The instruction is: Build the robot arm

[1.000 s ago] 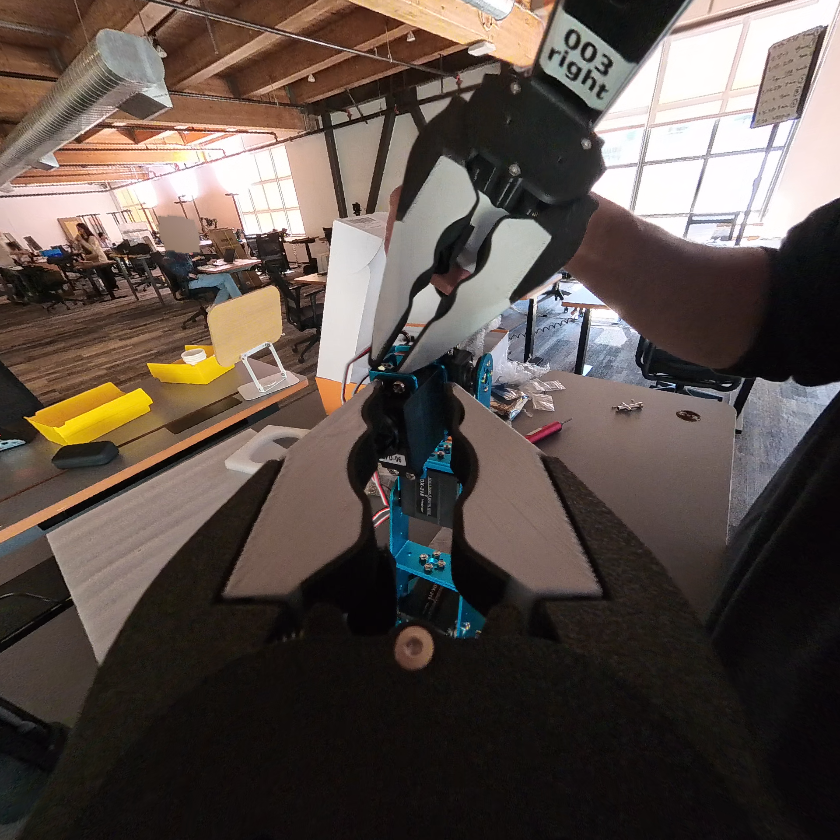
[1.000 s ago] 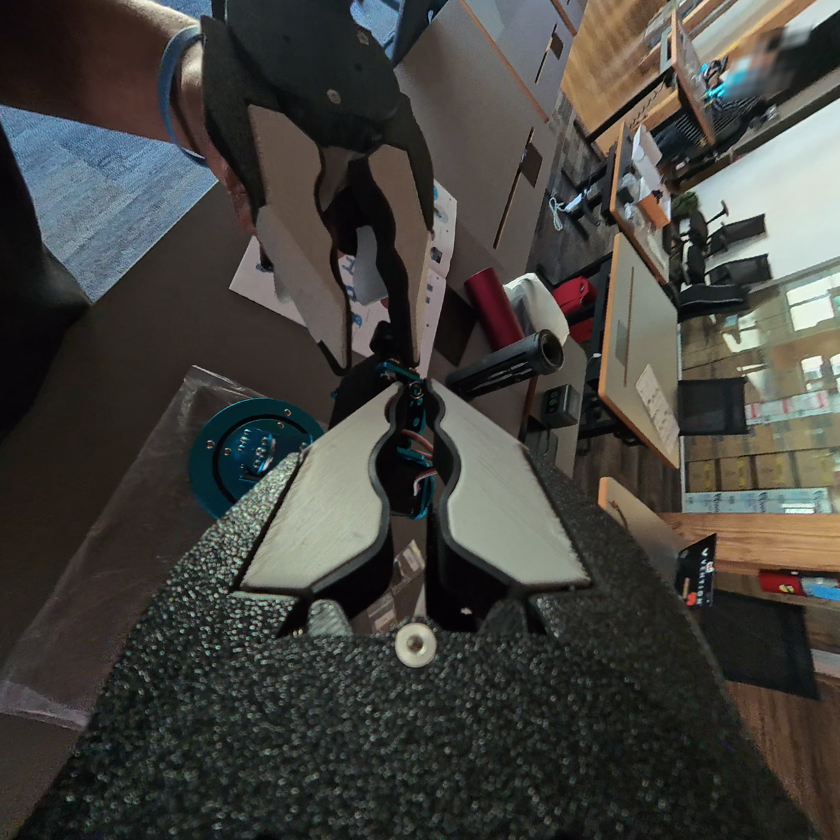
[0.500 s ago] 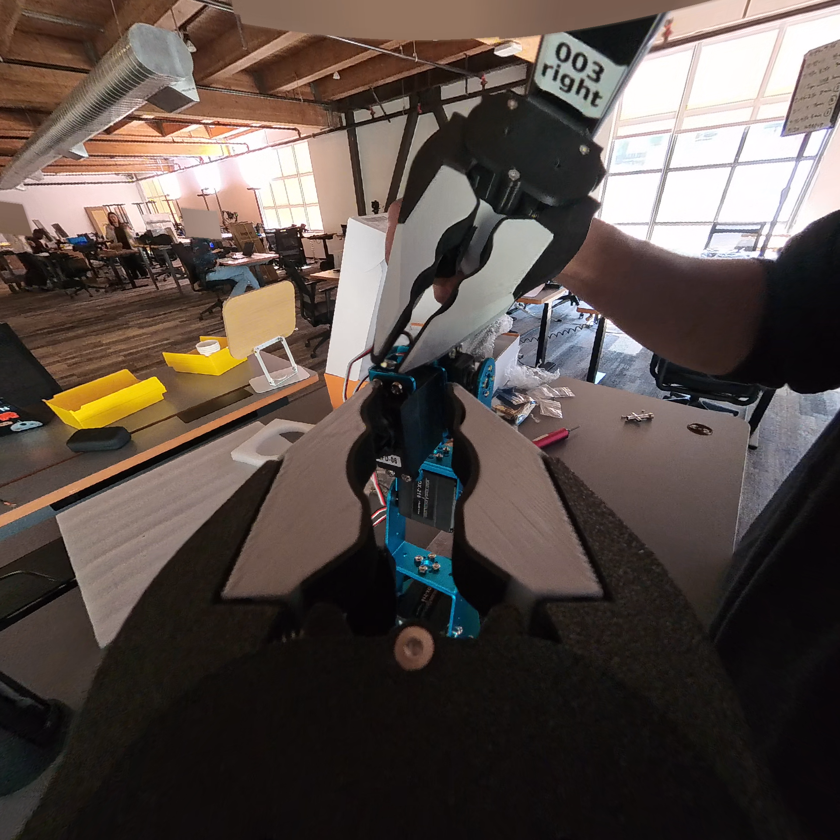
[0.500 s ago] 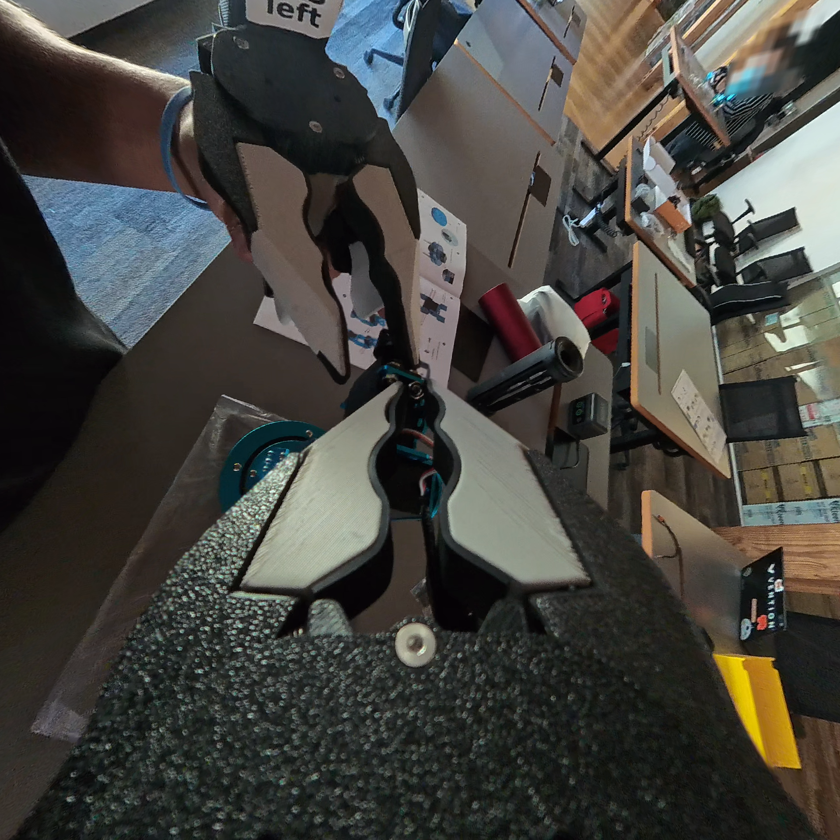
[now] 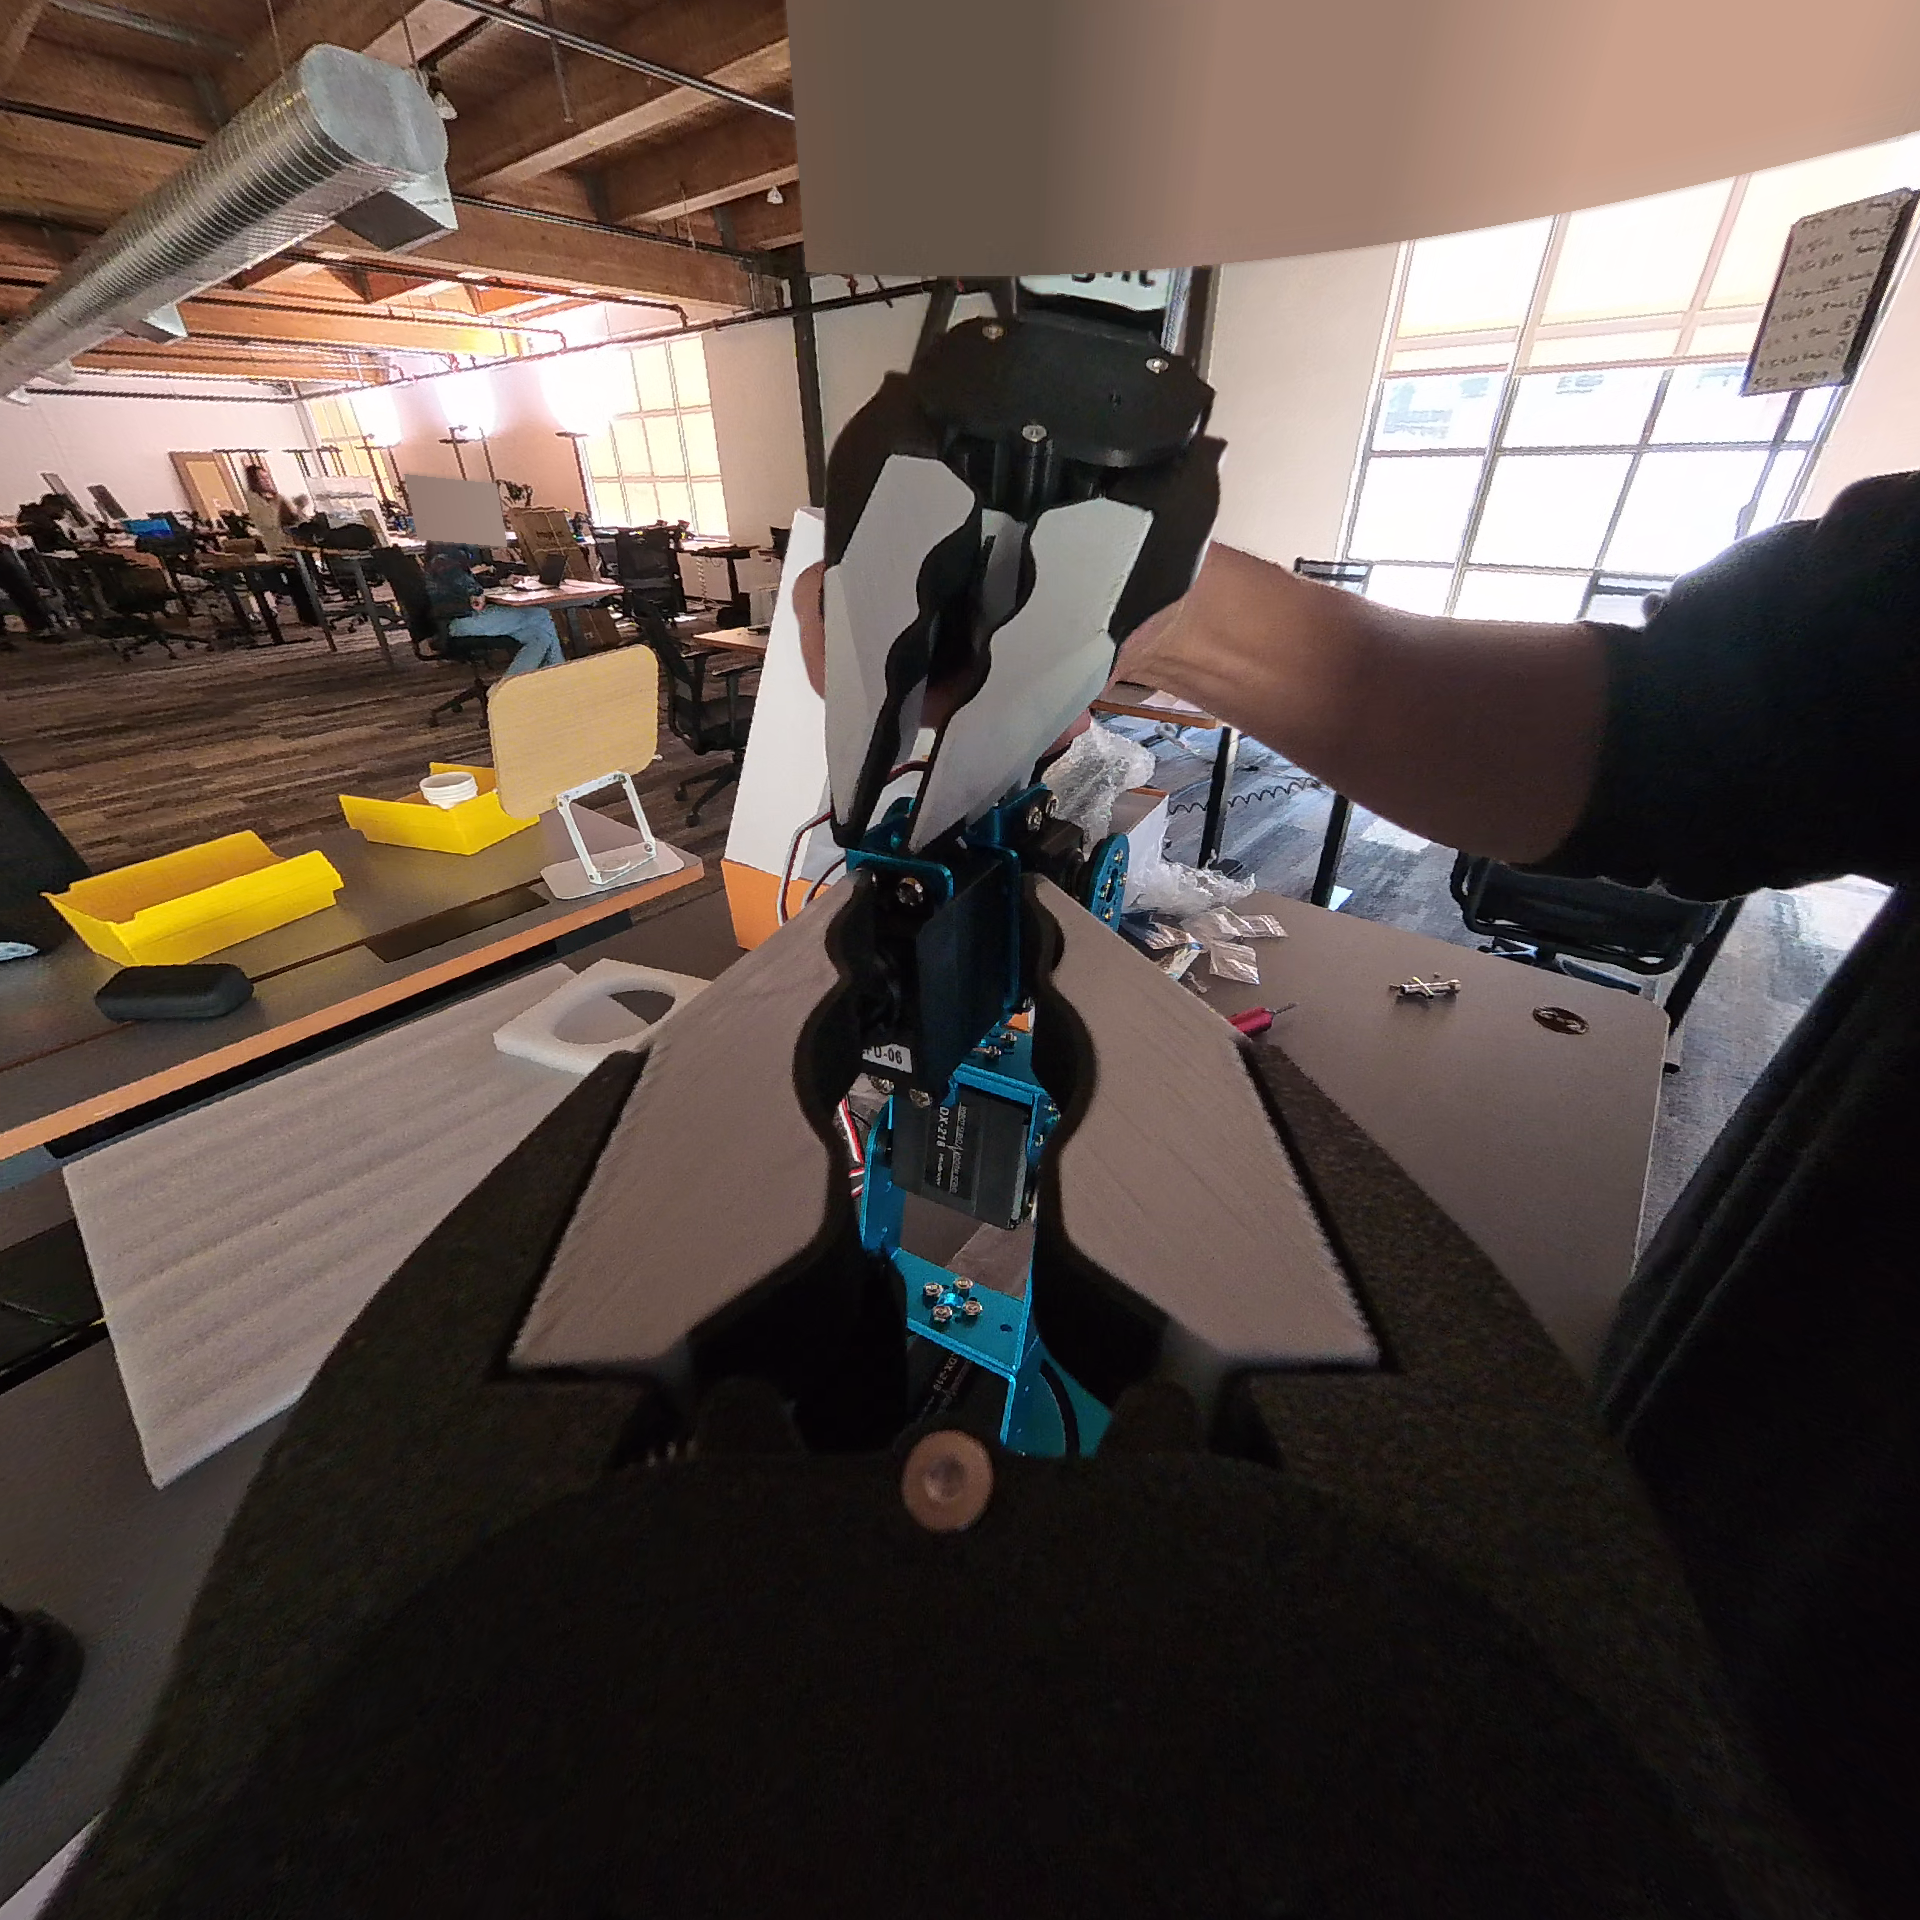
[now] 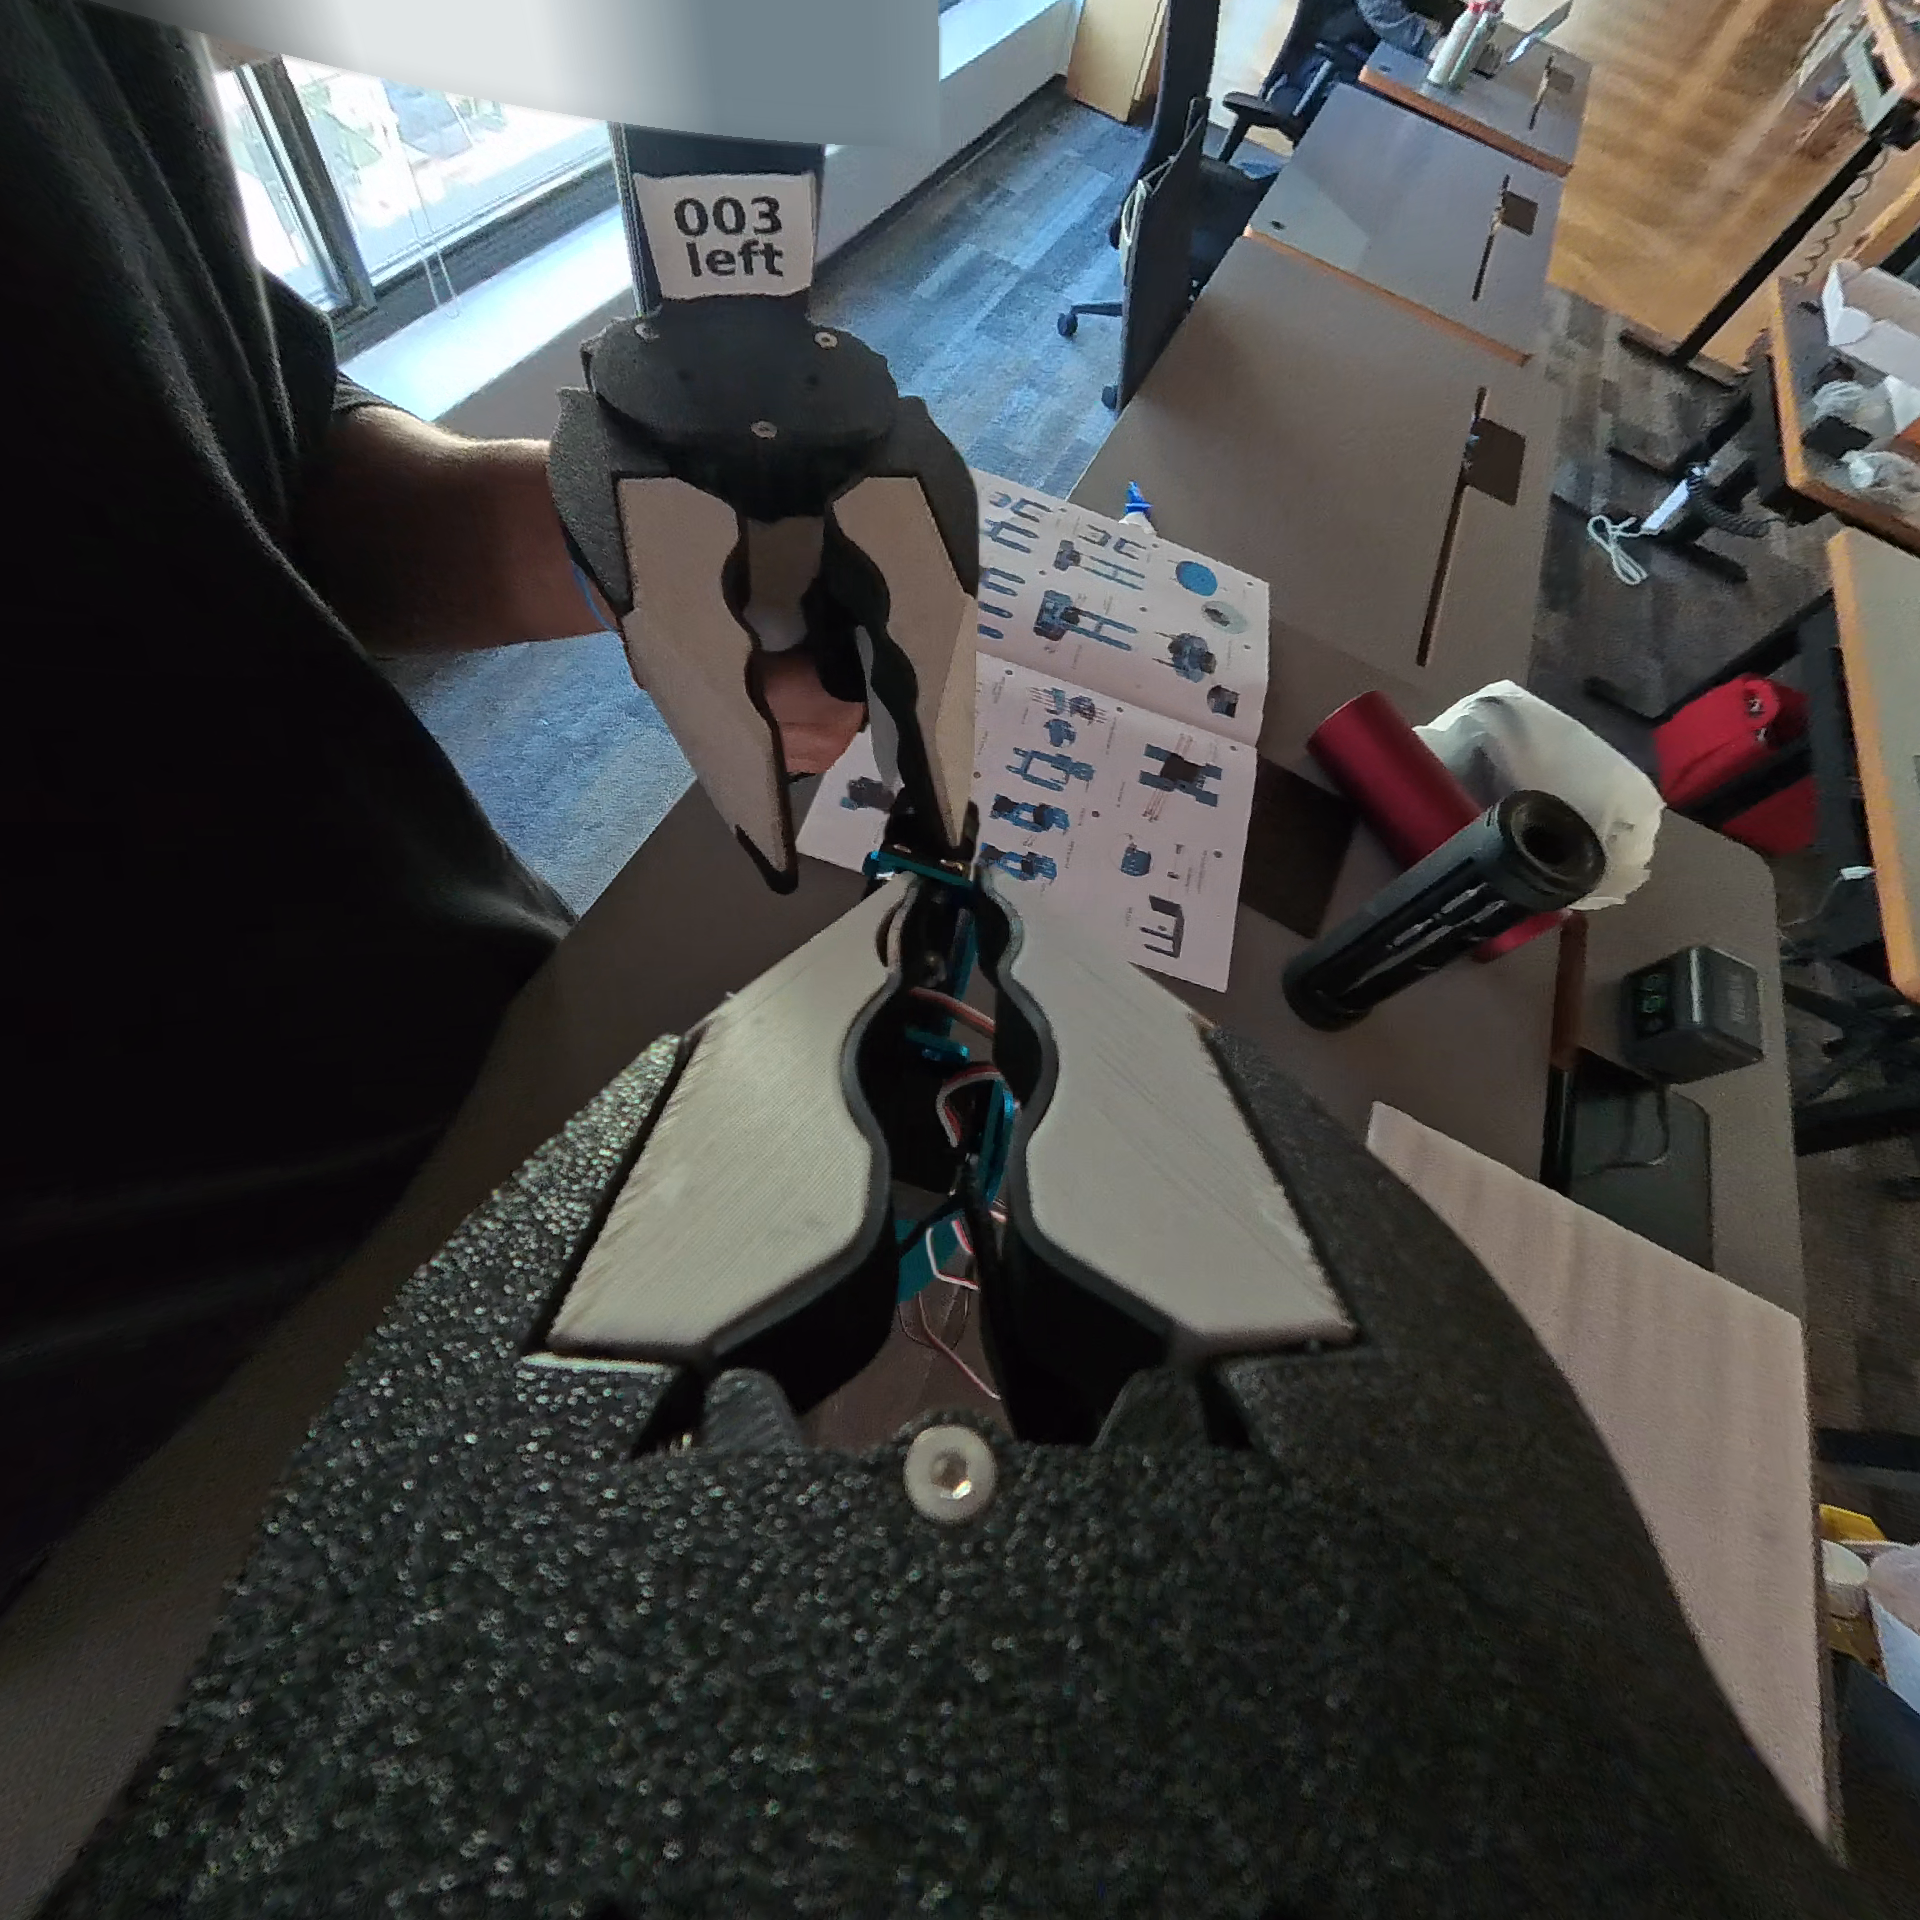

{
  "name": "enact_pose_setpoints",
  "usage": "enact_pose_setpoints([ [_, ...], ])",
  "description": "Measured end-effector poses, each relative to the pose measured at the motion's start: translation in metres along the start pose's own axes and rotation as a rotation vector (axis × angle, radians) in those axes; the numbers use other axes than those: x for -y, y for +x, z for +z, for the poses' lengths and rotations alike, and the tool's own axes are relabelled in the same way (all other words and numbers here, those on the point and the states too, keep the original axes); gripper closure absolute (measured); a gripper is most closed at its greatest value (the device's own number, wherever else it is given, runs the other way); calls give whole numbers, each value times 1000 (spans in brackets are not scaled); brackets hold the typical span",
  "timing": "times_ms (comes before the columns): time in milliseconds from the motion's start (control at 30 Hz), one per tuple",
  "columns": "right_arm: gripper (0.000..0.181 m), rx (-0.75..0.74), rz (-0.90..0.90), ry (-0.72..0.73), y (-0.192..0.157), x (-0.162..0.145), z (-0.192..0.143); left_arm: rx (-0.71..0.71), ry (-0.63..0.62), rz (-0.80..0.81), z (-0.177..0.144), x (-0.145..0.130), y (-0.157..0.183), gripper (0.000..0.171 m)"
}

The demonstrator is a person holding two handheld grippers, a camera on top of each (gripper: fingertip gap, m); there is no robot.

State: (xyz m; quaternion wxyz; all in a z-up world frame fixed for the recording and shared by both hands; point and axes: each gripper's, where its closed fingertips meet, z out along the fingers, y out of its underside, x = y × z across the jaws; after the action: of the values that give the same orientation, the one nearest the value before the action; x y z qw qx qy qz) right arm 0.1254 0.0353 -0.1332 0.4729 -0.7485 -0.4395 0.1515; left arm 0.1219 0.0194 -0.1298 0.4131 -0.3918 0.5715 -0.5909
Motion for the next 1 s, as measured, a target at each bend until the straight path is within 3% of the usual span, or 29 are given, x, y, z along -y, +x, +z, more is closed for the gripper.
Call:
enact_pose_setpoints([
  [300, 163, -34, -28, -52, -3, 4, -21, 25, -13, 36, 1, -1, 1, 145],
  [500, 152, -70, -100, -240, -19, -11, -18, 20, -15, 46, 1, -2, 1, 145],
  [767, 177, -161, -165, -346, -17, -10, -9, 17, -15, 67, 0, -3, 1, 147],
  [1000, 180, -212, -155, -370, -18, -10, -9, 19, -17, 102, 0, -4, 2, 147],
])
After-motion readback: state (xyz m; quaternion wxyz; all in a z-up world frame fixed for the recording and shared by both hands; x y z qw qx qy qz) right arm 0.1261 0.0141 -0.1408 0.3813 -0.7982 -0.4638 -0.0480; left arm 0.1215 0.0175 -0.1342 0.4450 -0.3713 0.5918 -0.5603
